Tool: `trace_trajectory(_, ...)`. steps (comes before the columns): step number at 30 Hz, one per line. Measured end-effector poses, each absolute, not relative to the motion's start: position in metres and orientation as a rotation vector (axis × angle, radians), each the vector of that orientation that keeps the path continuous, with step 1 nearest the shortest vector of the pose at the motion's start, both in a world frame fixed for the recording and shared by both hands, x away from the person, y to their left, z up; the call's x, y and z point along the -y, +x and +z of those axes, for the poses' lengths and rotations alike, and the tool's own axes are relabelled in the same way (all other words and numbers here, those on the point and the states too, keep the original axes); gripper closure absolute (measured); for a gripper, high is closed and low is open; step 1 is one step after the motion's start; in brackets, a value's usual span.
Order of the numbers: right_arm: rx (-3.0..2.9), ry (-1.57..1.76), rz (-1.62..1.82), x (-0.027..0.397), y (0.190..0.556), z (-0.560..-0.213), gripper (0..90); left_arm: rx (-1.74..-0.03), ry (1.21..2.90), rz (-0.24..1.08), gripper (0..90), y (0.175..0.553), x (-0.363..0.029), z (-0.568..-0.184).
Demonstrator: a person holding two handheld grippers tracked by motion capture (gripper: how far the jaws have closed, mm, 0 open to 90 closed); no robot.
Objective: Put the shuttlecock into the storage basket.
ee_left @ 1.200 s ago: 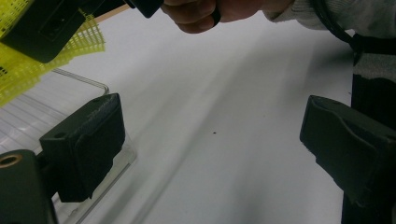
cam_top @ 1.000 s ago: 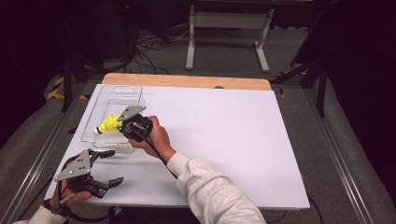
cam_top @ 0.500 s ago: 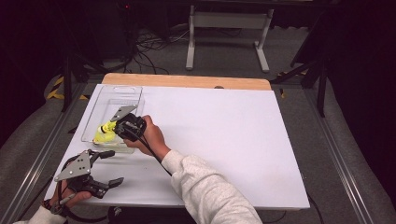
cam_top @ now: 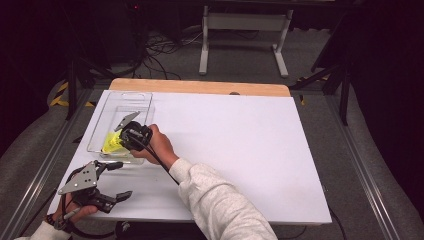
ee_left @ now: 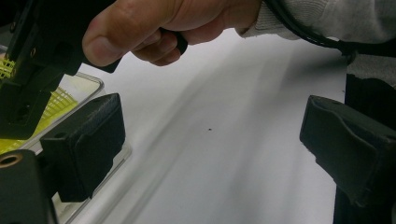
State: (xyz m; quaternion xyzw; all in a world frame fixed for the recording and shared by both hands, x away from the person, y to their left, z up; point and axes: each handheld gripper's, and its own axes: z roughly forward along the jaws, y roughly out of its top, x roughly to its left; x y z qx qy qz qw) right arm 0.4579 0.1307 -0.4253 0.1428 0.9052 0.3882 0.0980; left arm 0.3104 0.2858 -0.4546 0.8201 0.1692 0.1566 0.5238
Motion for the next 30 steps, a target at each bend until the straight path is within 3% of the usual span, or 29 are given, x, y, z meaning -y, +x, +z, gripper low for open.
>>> trace_trajectory(13,-2.767,0.425,1.126,-0.138,0.466,-0.427,74.5,-0.404,1.966,0.371,7.8,0.31,-0.285,-0.455)
trace_trajectory(18,-2.773,0.459,1.081,-0.138,0.465,-0.429,57.0,-0.406,1.966,0.371,7.8,0.31,-0.286,-0.455)
trace_trajectory(21,-2.766,0.489,1.074,-0.136,0.464,-0.428,52.4,-0.408,1.965,0.372,7.8,0.31,-0.286,-0.455)
trace_trajectory(24,-2.751,0.516,1.066,-0.13,0.462,-0.426,42.3,-0.405,1.968,0.373,7.8,0.31,-0.285,-0.455)
trace_trajectory(30,-2.706,0.542,1.145,-0.113,0.455,-0.413,37.8,-0.404,1.967,0.373,7.8,0.31,-0.285,-0.455)
